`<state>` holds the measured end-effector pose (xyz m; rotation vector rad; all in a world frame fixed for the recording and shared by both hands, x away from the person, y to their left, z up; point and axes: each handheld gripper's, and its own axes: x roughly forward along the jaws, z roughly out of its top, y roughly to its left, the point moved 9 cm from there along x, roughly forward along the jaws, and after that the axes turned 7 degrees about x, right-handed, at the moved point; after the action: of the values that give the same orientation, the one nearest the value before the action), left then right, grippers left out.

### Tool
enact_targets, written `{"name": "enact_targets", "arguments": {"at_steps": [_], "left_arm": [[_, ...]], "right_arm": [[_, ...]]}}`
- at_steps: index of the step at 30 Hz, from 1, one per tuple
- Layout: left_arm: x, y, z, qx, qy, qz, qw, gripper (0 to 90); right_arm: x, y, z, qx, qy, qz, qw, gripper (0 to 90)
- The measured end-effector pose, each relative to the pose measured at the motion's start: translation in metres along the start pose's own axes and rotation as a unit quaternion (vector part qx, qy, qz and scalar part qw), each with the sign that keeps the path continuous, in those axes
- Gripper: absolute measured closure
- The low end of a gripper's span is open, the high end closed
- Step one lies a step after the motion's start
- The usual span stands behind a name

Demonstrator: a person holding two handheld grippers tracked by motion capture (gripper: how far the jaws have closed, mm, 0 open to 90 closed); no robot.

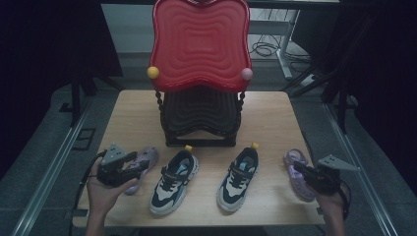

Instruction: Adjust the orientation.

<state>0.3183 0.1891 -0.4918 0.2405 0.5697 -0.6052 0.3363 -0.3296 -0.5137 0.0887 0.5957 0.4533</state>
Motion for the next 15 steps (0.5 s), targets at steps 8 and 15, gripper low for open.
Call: {"name": "enact_targets", "arguments": {"at_steps": [8, 15], "left_arm": [[0.001, 0.004, 0.001, 0.005, 0.003, -0.01, 0.9999, 42.7], [0.009, 0.008, -0.006, -0.018, 0.002, -0.029, 0.9994, 43.0]], "right_arm": [[-0.026, -0.024, -0.013, 0.012, 0.0, -0.048, 0.9988, 89.6], [-0.023, -0.045, -0.024, 0.007, 0.021, -0.067, 0.9975, 89.6]]}}
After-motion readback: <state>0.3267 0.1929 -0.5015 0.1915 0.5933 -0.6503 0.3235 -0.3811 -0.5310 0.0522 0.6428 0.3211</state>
